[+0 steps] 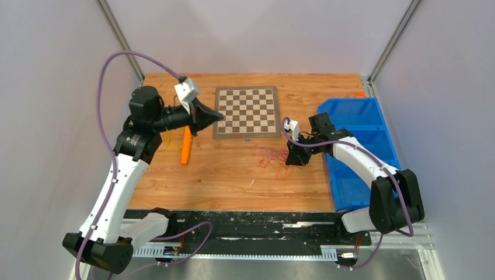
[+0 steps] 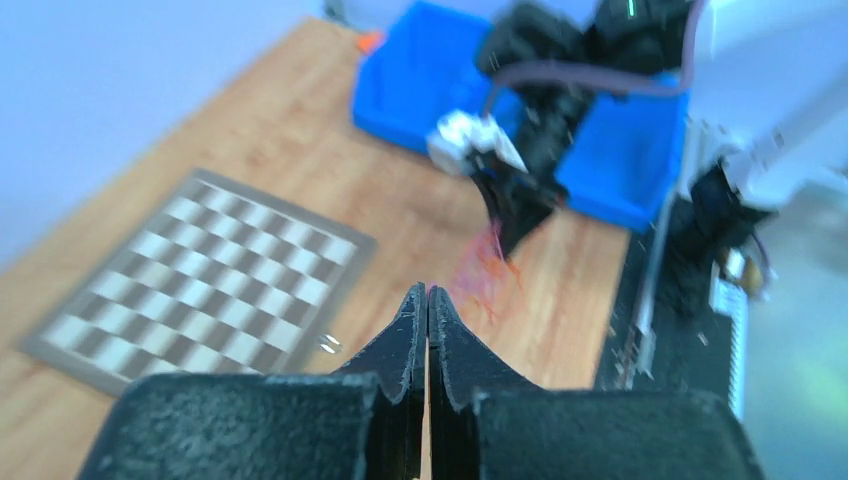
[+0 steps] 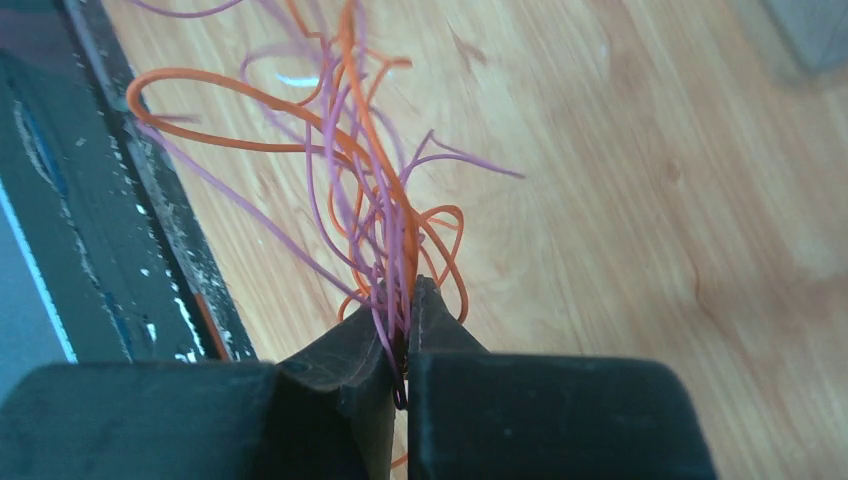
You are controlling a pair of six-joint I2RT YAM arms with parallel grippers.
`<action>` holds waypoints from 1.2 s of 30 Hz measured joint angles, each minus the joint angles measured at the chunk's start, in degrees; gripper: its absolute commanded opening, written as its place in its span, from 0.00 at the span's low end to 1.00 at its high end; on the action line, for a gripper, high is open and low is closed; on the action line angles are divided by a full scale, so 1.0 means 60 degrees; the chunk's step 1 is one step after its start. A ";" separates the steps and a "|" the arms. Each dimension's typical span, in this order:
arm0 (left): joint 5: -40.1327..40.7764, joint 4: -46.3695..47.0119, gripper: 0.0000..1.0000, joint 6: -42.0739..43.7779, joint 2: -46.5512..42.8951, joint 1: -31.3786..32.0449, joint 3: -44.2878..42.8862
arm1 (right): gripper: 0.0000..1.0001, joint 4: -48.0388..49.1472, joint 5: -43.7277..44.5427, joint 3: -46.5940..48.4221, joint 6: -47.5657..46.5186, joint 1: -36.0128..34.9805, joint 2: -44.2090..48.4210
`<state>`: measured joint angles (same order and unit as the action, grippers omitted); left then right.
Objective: Untangle the cables
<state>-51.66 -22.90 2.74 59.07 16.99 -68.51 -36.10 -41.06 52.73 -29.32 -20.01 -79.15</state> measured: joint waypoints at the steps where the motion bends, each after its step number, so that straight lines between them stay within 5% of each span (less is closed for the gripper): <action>1: 0.0091 0.0146 0.00 -0.0219 0.0004 -0.0160 -0.0270 | 0.07 -0.0022 0.0080 -0.0095 -0.0076 0.0124 -0.0120; 15: 0.2160 0.2346 0.00 -0.3275 0.1402 -0.2925 -0.6386 | 0.05 -0.0095 0.0914 -0.0528 -0.0729 0.0801 -0.1282; 31: 0.5442 0.2142 0.00 -0.2871 0.3271 -0.4022 -1.0794 | 0.00 -0.0113 0.1679 -0.1016 -0.0805 0.0852 -0.1694; 35: 0.6094 0.1759 0.00 -0.2769 0.3359 -0.4069 -1.0823 | 0.18 -0.0229 0.1716 -0.0922 -0.0769 0.0860 -0.1749; 36: 0.5982 0.1832 0.00 -0.2911 0.3319 -0.4091 -1.0608 | 0.30 -0.0331 0.1719 -0.0845 -0.0739 0.0860 -0.1756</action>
<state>-15.77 -11.90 -14.72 78.98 -7.55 -132.16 -38.09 -30.74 47.66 -33.76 -14.85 -89.69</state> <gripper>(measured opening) 0.006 0.105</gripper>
